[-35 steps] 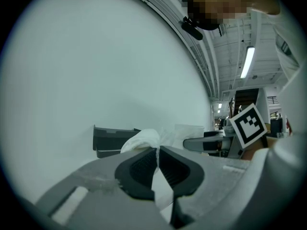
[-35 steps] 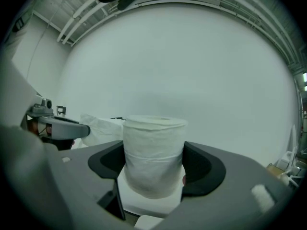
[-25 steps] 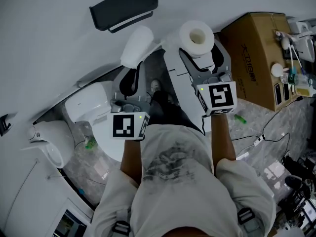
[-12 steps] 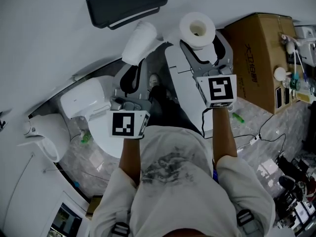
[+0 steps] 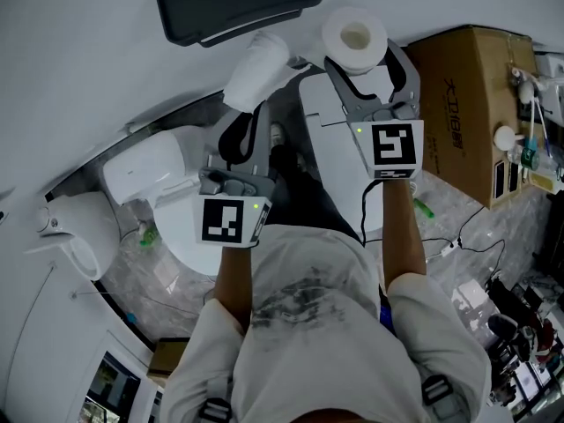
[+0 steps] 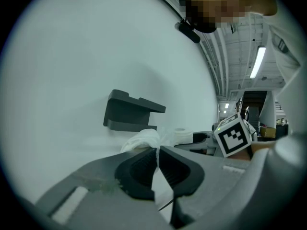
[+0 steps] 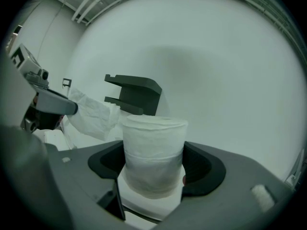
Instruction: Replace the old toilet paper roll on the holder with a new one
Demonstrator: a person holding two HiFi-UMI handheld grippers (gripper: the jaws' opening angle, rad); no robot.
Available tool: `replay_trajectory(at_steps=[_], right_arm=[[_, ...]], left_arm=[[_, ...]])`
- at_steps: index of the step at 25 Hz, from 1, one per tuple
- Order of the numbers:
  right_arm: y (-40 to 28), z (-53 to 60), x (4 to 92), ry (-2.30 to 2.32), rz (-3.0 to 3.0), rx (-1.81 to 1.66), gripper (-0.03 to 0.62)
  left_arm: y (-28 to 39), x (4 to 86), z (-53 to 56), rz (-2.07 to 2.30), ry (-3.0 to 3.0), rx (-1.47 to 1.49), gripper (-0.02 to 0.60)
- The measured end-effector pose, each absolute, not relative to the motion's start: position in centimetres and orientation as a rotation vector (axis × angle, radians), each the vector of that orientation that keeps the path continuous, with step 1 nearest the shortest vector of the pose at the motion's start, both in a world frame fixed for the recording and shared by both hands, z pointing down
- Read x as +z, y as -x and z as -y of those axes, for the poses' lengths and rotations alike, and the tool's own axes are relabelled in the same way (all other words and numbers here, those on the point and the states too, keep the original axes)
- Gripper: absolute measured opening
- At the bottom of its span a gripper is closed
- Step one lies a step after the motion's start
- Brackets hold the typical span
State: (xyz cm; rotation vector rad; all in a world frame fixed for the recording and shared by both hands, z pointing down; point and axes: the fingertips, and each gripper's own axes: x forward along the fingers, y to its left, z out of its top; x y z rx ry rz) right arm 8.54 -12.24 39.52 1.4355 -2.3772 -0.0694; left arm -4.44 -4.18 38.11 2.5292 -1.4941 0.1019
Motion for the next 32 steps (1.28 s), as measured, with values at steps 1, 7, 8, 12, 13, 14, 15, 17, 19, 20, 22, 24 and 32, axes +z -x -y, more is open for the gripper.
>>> replay_trajectory(at_steps=[1, 7, 8, 12, 13, 14, 15, 17, 19, 20, 22, 24, 32], right_arm=[[-8.4, 12.4, 39.7, -1.430, 2.375, -0.073, 0.359], [-7.6, 13.4, 40.4, -1.396, 2.349, -0.124, 0.359], [-7.5, 13.5, 40.5, -1.391, 2.344, -0.135, 0.359], [-7.2, 14.0, 40.7, -1.372, 2.318, -0.181, 0.359], [-7.1, 14.1, 40.7, -1.366, 2.309, -0.195, 0.359], [-7.1, 14.3, 40.8, -1.361, 2.297, -0.206, 0.359], [-7.0, 14.4, 40.8, -1.356, 2.282, -0.213, 0.359], [-7.0, 14.5, 40.9, -1.346, 2.252, -0.228, 0.359], [-6.8, 14.8, 40.8, -1.335, 2.232, -0.259, 0.359], [-6.7, 15.0, 40.7, -1.330, 2.223, -0.275, 0.359], [-6.4, 15.3, 40.5, -1.321, 2.210, -0.310, 0.359], [-6.2, 15.5, 40.4, -1.310, 2.194, -0.340, 0.359], [-5.3, 16.2, 40.0, -1.276, 2.145, -0.453, 0.359]], left_arm=[[4.5, 38.3, 4.3, 1.493, -2.525, 0.101, 0.015], [4.8, 39.3, 4.5, 1.488, -2.497, 0.095, 0.015], [4.9, 39.3, 4.5, 1.488, -2.497, 0.095, 0.015], [5.1, 39.4, 4.5, 1.488, -2.493, 0.086, 0.015], [5.1, 39.5, 4.5, 1.487, -2.491, 0.089, 0.015], [5.2, 39.6, 4.5, 1.486, -2.489, 0.091, 0.015], [5.3, 39.7, 4.6, 1.486, -2.486, 0.091, 0.015], [5.4, 39.8, 4.5, 1.485, -2.482, 0.091, 0.015], [5.5, 39.9, 4.6, 1.483, -2.481, 0.093, 0.015], [5.6, 39.9, 4.6, 1.483, -2.481, 0.092, 0.015], [5.8, 39.9, 4.7, 1.485, -2.480, 0.085, 0.015], [6.0, 39.9, 4.8, 1.488, -2.480, 0.080, 0.015], [6.5, 39.9, 4.9, 1.494, -2.470, 0.075, 0.015]])
